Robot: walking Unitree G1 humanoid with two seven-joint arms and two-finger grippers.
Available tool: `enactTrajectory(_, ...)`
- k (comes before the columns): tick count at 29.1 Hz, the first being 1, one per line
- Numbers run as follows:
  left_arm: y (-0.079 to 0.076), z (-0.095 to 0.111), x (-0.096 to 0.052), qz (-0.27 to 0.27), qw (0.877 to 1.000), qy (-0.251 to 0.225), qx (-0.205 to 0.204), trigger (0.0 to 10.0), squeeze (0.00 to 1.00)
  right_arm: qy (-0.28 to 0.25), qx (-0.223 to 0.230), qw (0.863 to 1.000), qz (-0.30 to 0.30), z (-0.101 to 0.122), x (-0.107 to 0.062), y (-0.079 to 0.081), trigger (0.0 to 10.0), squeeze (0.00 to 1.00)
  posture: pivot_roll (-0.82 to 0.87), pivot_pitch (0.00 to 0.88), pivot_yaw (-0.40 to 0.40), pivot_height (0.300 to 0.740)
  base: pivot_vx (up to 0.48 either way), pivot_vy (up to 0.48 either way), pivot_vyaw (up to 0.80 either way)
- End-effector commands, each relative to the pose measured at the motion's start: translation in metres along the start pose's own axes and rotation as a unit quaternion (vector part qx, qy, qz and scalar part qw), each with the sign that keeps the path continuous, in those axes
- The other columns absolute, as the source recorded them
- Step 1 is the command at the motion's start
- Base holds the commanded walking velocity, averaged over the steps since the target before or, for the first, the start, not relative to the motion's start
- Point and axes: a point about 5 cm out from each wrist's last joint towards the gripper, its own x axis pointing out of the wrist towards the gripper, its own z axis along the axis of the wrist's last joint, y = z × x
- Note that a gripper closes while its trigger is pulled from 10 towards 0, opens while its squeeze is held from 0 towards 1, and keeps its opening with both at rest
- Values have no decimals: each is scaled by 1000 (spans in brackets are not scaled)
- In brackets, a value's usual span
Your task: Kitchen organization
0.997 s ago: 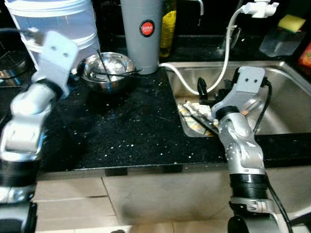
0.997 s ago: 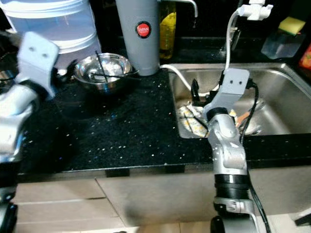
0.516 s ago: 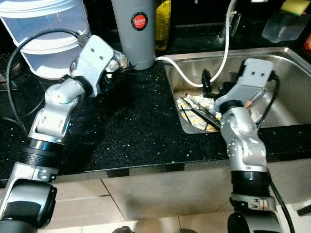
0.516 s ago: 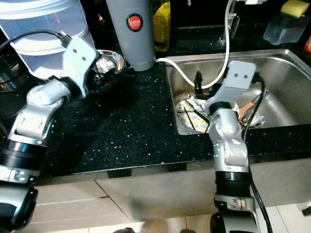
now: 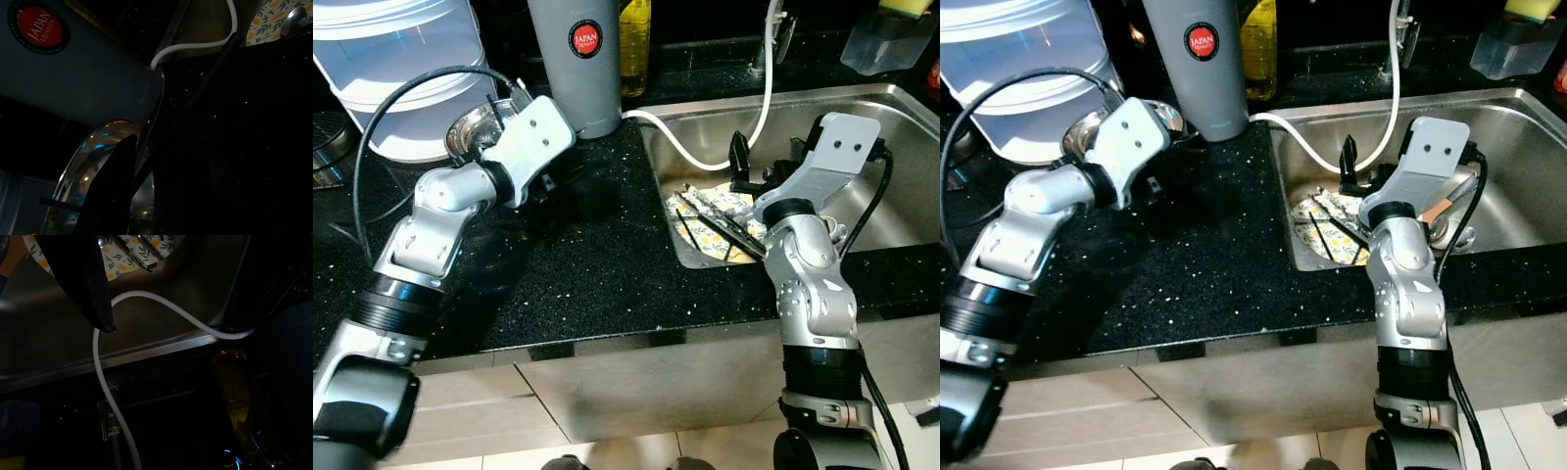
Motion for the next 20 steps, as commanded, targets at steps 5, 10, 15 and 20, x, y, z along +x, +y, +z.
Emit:
enactTrajectory(5,3,-8,-5,2,1000,-1,10,2902,0,12,8,1000,0,-5,-1,2,10000,0,39,70,58,740,0,0,0)
enactTrajectory(10,-3,-14,1,-9,999,-15,33,0,0,13,8,1000,1,-5,0,3,10000,0,36,69,56,740,0,0,0)
enactTrajectory(15,-6,-18,5,-7,995,-4,97,0,0,14,7,1000,1,-5,-1,3,10000,0,24,69,59,740,0,0,0)
enactTrajectory(20,-5,-15,4,4,984,0,179,0,0,14,6,1000,-2,-5,-2,1,10000,0,24,69,59,740,0,0,0)
